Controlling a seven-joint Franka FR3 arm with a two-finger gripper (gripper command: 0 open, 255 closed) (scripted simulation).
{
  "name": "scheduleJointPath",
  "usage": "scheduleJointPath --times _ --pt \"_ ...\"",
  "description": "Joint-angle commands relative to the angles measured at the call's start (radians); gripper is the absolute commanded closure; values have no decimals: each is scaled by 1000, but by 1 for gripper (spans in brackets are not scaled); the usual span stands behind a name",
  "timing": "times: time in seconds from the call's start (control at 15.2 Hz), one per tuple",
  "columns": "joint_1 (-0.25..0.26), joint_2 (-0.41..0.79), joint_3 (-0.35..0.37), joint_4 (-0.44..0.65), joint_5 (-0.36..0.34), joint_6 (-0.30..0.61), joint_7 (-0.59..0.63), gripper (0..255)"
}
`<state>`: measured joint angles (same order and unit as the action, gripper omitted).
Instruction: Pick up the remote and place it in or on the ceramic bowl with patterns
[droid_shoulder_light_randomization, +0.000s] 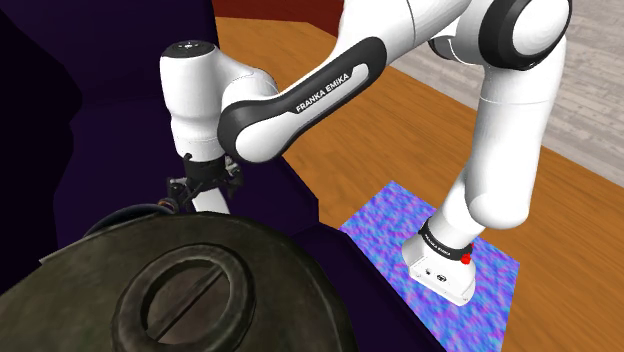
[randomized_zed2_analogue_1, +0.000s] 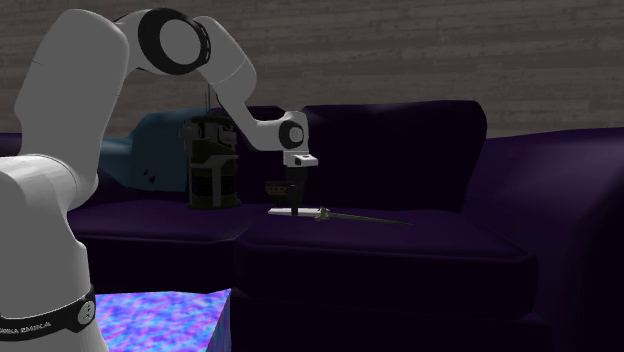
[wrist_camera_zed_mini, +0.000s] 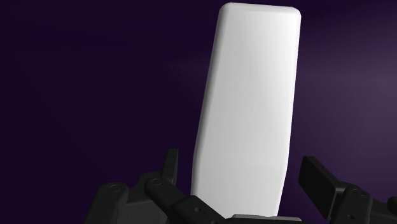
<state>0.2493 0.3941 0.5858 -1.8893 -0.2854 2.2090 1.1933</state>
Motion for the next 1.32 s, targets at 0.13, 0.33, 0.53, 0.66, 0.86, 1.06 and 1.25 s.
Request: scheduleJointPath --times 0.13,0.33,0.53,0.66,0.86,1.06,1.25 --pt "0 1 0 -1 -1 2 0 0" --pt "0 1 0 0 -1 1 0 255" --pt "0 1 0 0 -1 1 0 255" --pt "0 1 0 0 -1 1 0 255" --pt "0 1 0 0 -1 1 0 255" --pt "-4 -14 6 8 11 -19 -7 255" --pt "-10 -36 14 22 28 -51 -19 255"
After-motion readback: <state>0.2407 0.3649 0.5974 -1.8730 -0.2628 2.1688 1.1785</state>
